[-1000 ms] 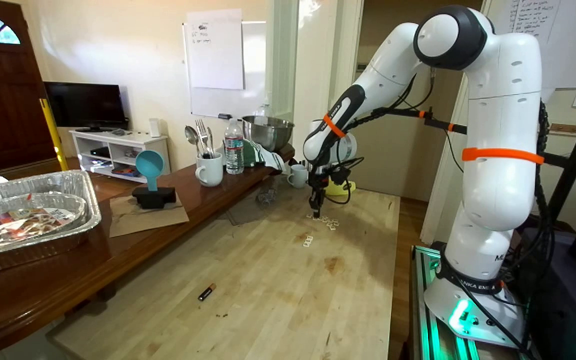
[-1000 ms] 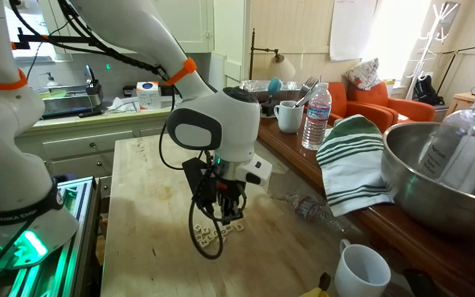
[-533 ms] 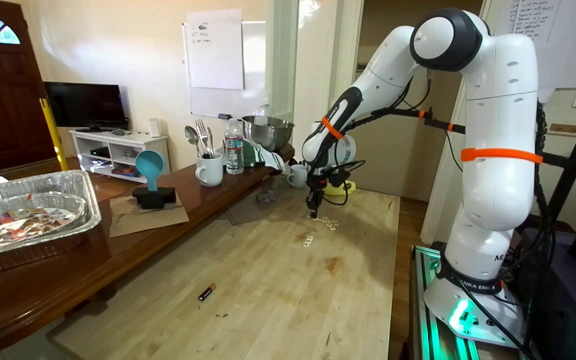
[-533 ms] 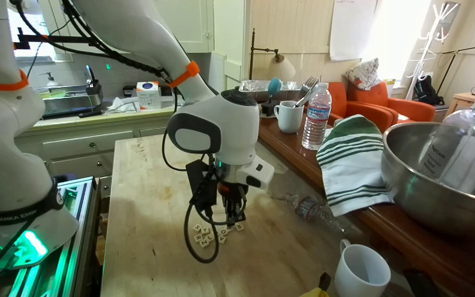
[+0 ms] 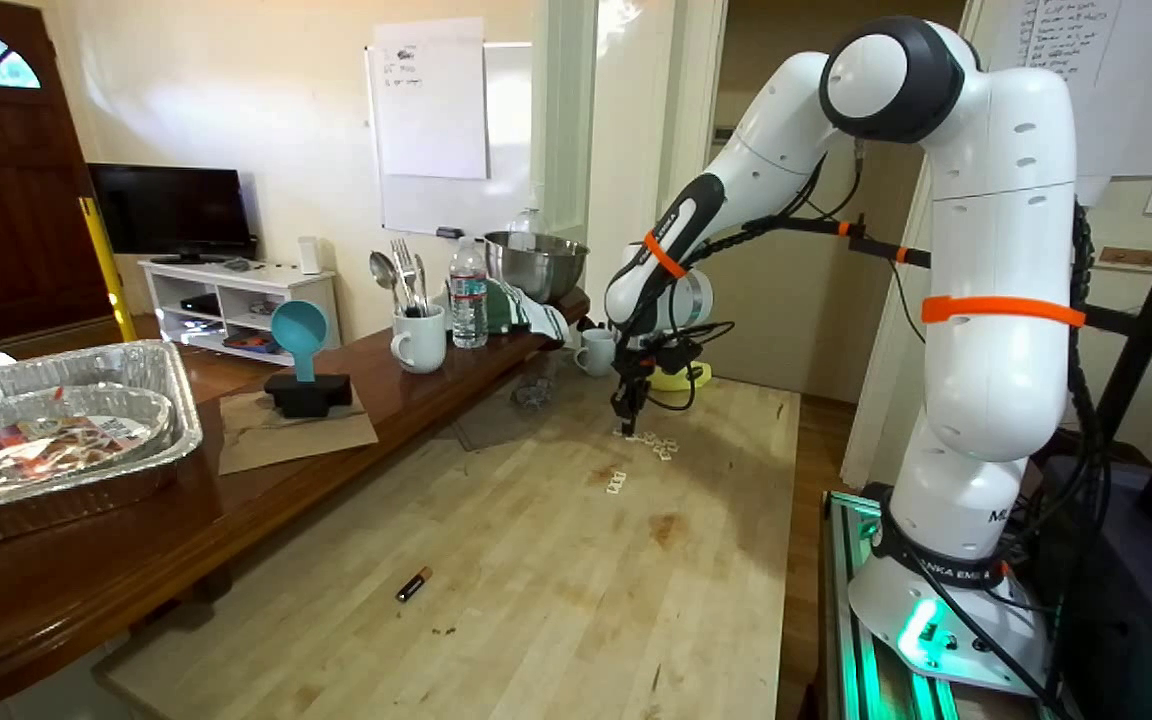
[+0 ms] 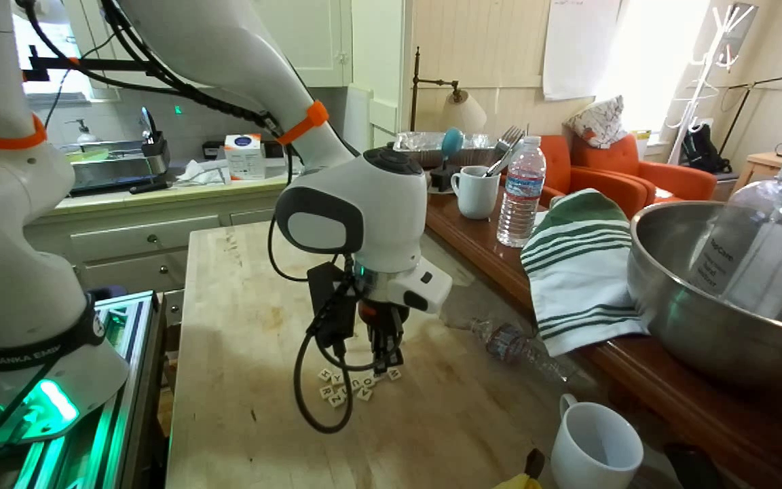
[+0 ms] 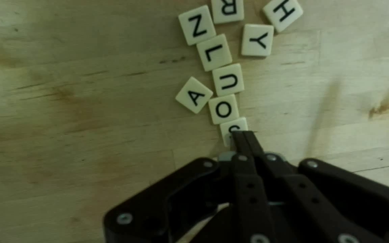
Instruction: Put one letter block to in the line to make a word
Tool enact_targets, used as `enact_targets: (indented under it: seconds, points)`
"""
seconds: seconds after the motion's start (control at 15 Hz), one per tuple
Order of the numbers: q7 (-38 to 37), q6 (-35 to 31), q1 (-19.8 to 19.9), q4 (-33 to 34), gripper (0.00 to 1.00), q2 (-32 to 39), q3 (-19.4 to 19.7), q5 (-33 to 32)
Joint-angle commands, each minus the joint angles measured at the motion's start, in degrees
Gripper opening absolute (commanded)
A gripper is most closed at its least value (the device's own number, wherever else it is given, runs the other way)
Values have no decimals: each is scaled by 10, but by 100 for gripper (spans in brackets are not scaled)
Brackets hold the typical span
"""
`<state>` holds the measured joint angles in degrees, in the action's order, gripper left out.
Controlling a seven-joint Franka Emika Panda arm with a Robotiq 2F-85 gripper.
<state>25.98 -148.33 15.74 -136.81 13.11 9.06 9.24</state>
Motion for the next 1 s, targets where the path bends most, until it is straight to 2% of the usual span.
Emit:
enact_targets:
  seconds: [0.0, 0.93]
  points:
    - [0, -16, 11, -6, 0, 5, -9, 14]
    - [14, -25, 18, -12, 0, 18, -17, 29]
